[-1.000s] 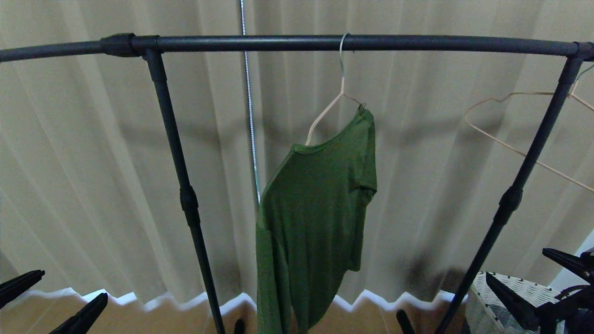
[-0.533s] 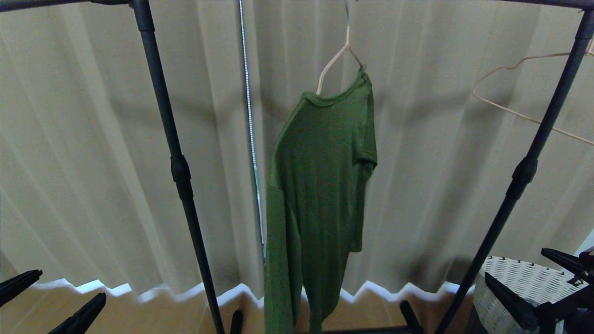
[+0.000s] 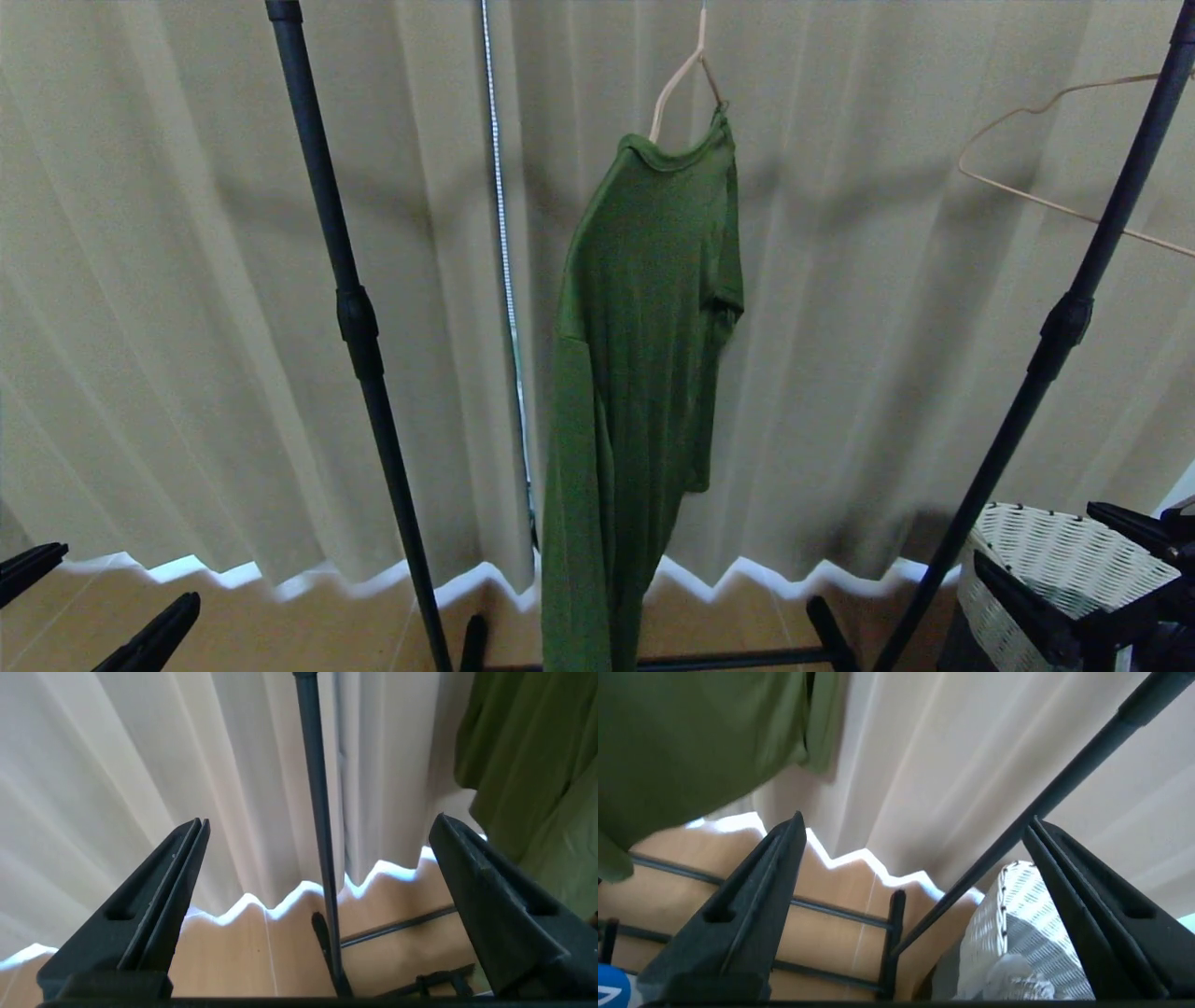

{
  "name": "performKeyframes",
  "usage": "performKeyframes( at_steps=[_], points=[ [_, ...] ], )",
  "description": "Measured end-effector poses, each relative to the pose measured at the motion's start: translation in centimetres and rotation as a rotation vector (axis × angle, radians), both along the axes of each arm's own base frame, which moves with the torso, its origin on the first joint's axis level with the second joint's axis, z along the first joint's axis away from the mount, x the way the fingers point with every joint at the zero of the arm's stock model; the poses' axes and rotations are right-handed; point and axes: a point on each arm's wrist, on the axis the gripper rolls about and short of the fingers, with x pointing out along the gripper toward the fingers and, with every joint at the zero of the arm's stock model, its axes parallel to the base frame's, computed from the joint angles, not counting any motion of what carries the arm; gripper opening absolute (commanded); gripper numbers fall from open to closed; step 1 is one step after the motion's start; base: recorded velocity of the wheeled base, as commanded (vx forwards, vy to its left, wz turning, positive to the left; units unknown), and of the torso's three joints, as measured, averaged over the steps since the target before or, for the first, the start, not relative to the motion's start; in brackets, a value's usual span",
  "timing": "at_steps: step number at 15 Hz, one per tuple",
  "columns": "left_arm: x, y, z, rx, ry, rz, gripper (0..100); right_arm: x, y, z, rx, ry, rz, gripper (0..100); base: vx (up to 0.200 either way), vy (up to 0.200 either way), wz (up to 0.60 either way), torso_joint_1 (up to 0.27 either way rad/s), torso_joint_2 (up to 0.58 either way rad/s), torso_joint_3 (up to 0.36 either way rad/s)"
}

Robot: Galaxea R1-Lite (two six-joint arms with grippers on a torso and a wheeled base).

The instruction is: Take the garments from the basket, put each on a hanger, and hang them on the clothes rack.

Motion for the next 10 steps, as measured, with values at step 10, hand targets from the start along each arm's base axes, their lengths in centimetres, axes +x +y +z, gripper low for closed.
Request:
performKeyframes(
  at_steps=[10],
  points=[
    [-0.35, 0.0, -0.25, 0.017, -0.013, -0.004, 100, -0.08, -0.03, -0.11, -0.002, 0.005, 0.0, 100, -0.08, 0.0, 0.0, 0.0, 0.0, 0.003]
  ],
)
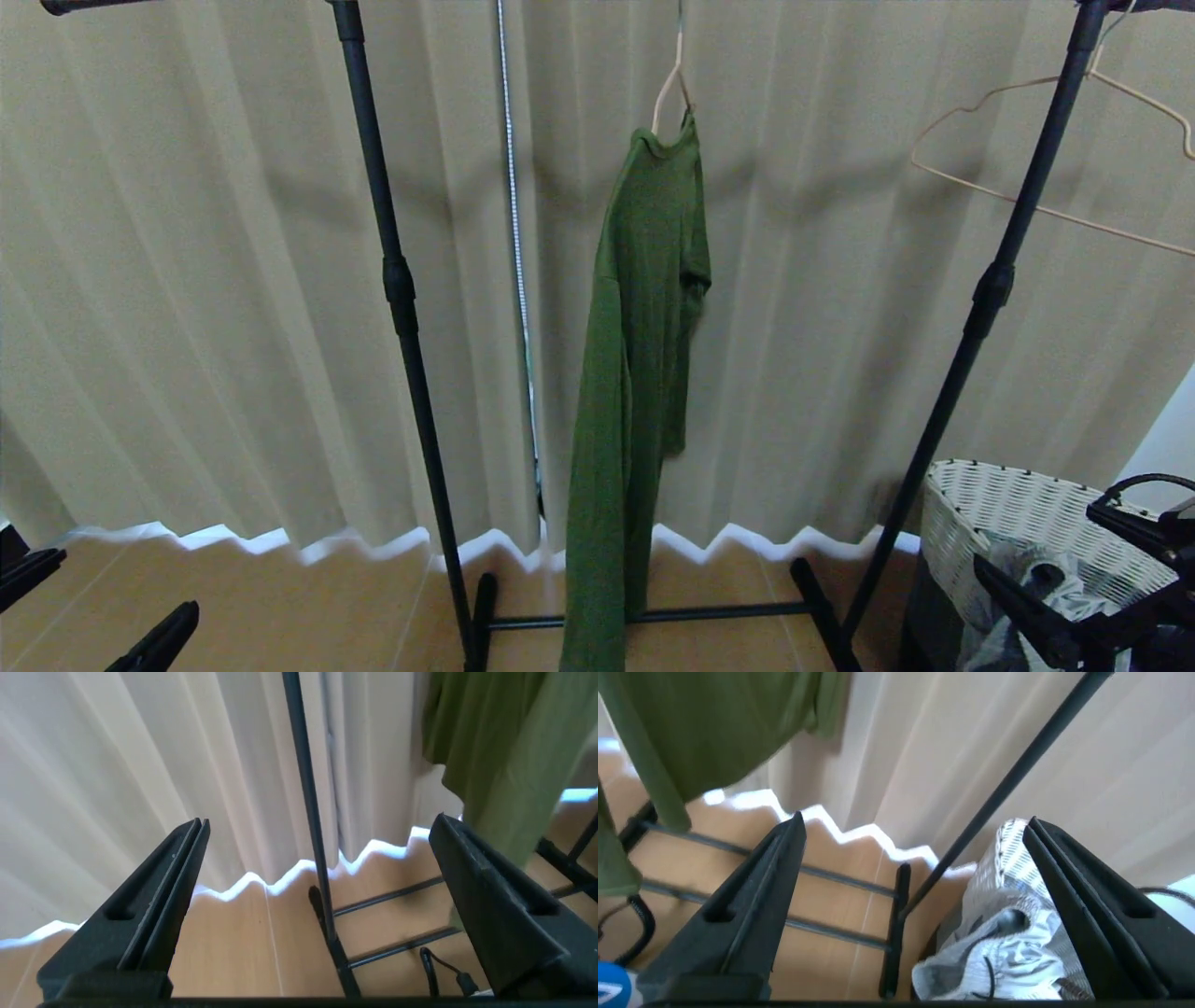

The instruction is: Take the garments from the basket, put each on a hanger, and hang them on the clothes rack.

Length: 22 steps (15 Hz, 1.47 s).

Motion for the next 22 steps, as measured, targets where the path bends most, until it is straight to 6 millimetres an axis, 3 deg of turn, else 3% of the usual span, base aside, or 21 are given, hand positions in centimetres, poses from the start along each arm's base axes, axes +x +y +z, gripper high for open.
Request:
performKeyframes(
  at_steps=[5, 22],
  points=[
    [-0.22, 0.0, 0.19, 0.023, -0.024, -0.003, 100, 0.01, 0.0, 0.02, 0.001, -0.002, 0.0, 100, 0.0, 0.0, 0.0, 0.0, 0.0, 0.0],
    [-0.55, 0.01, 0.11, 0.031, -0.038, -0.006, 100, -0.09, -0.04, -0.15, -0.002, 0.004, 0.0, 100, 0.0, -0.188, 0.0, 0.004, 0.0, 0.002]
  ],
)
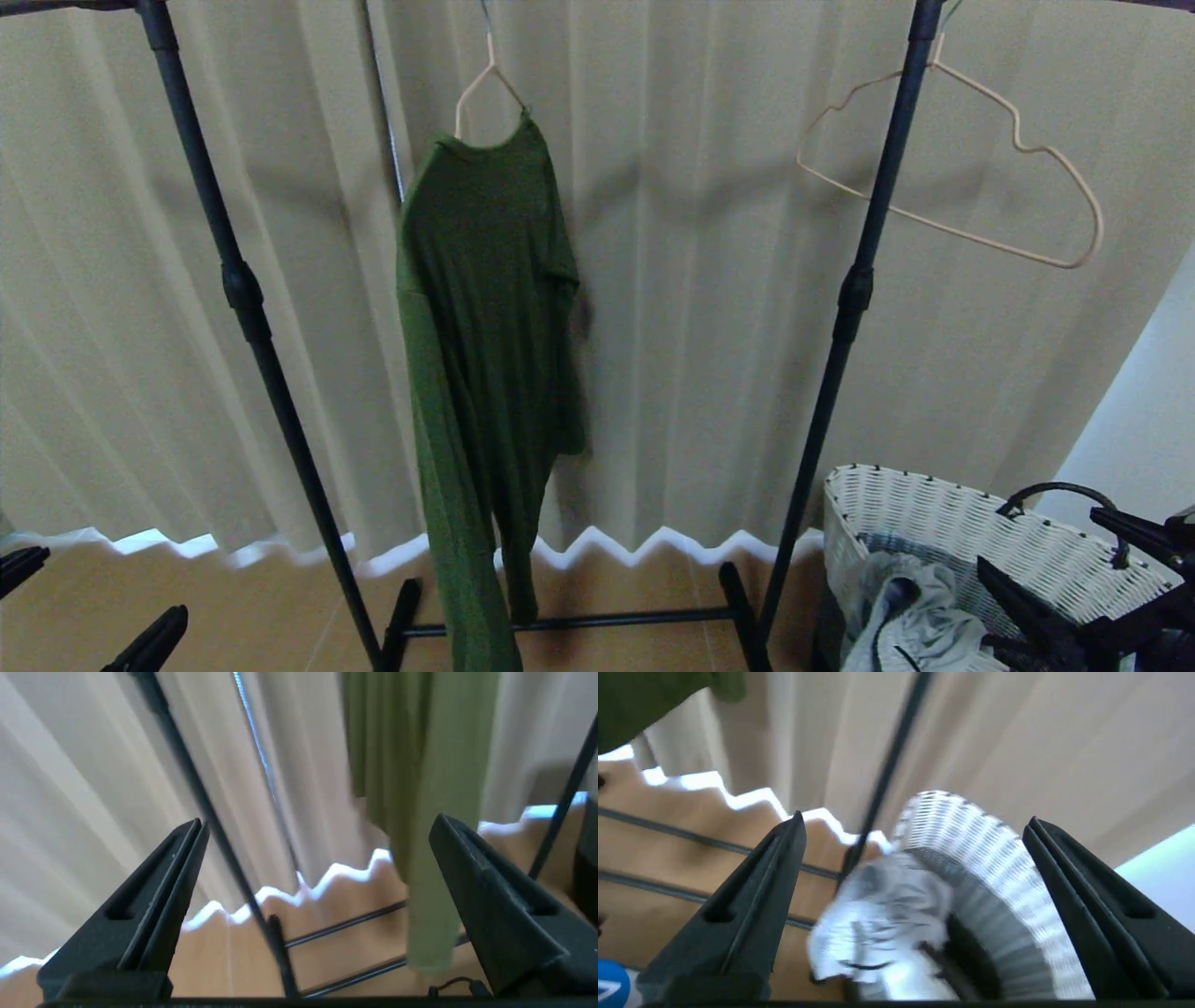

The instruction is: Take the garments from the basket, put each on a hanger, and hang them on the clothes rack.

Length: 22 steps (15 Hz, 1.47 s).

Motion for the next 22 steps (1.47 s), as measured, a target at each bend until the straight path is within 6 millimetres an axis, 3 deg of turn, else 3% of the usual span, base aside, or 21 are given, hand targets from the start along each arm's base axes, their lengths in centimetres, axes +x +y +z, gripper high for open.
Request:
performKeyframes(
  at_steps=[8, 15, 22],
  points=[
    [0.1, -0.1, -0.3, 0.004, 0.019, -0.026, 100, -0.6, -0.2, -0.2, -0.006, 0.003, -0.003, 100, 0.0, 0.0, 0.0, 0.0, 0.0, 0.0],
    [0.5, -0.1, -0.6, 0.005, 0.054, -0.026, 100, -1.3, -0.5, -1.9, -0.159, 0.211, 0.029, 100, 0.171, 0.0, 0.0, 0.001, 0.0, 0.001],
    [0.4, -0.2, -0.9, 0.007, 0.058, -0.046, 100, 0.7, 0.3, -1.7, -0.281, 0.445, 0.062, 100, 0.0, 0.0, 0.0, 0.0, 0.0, 0.0]
  ],
)
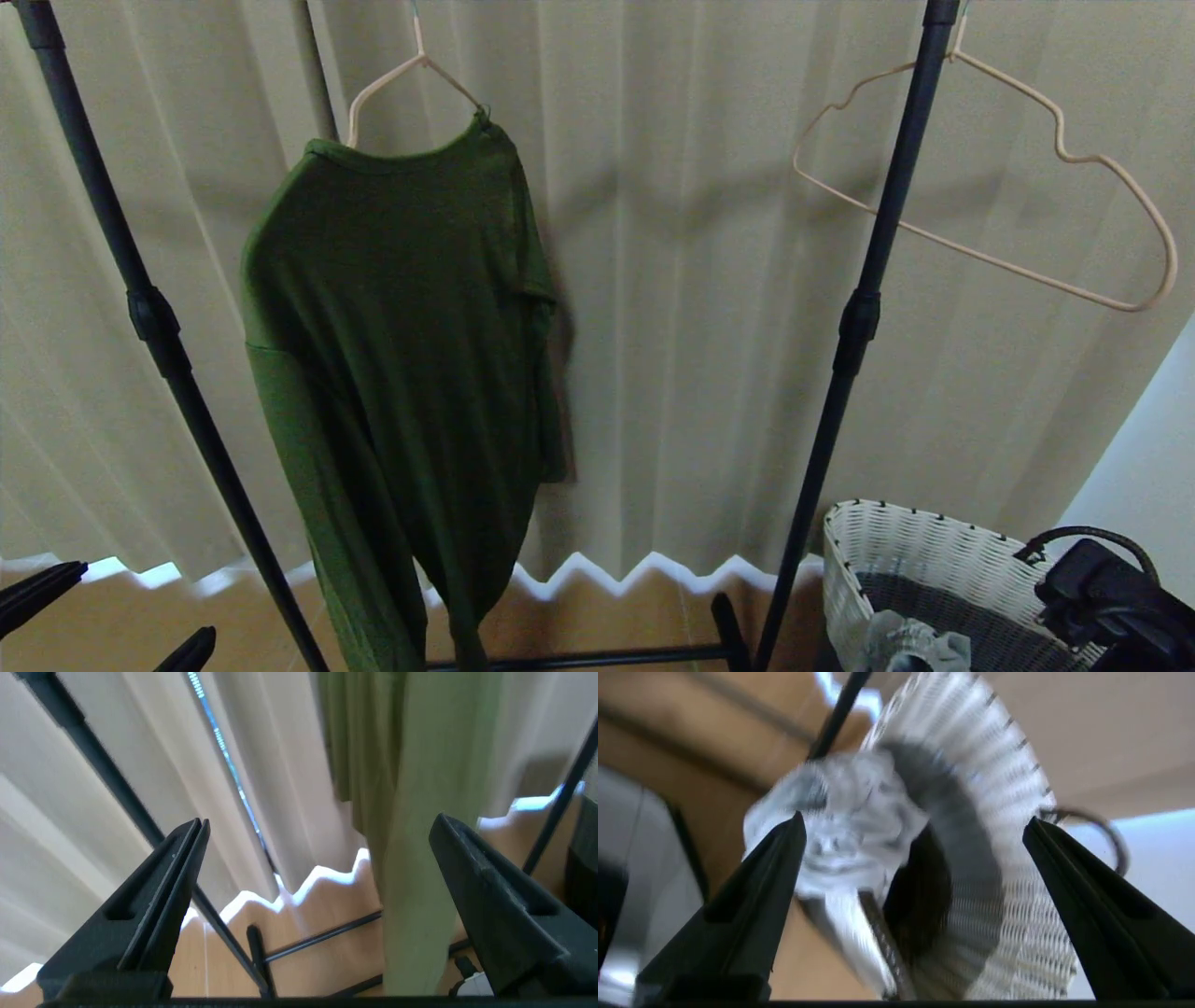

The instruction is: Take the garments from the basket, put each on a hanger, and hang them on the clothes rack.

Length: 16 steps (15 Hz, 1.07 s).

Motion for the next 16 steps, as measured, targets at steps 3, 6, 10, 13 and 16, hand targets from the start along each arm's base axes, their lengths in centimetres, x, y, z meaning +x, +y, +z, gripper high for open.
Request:
performKeyframes(
  at_steps=[3, 6, 10, 13, 16],
  points=[
    [0.0, 0.0, 0.0, 0.0, 0.002, 0.0, 100, 1.9, 0.9, -0.1, -0.043, 0.111, 0.011, 100, 0.0, 0.0, 0.0, 0.0, 0.0, 0.0],
    [0.0, 0.0, 0.0, 0.0, 0.002, -0.001, 100, 3.2, 1.7, -1.3, -0.077, 0.199, 0.03, 100, 0.0, 0.0, 0.0, 0.0, 0.0, 0.0],
    [0.0, 0.0, 0.0, 0.0, 0.003, -0.001, 100, 4.2, 2.7, -3.1, -0.118, 0.298, 0.058, 100, 0.0, 0.0, 0.0, 0.0, 0.0, 0.0],
    [0.0, 0.0, 0.0, 0.0, 0.003, -0.001, 100, 5.8, 3.1, -4.2, -0.121, 0.276, 0.041, 100, 0.0, 0.0, 0.0, 0.0, 0.0, 0.0],
    [0.0, 0.0, 0.0, 0.0, 0.003, -0.002, 100, 7.2, 2.6, -5.5, -0.163, 0.305, -0.031, 100, 0.0, 0.0, 0.0, 0.0, 0.0, 0.0]
  ],
)
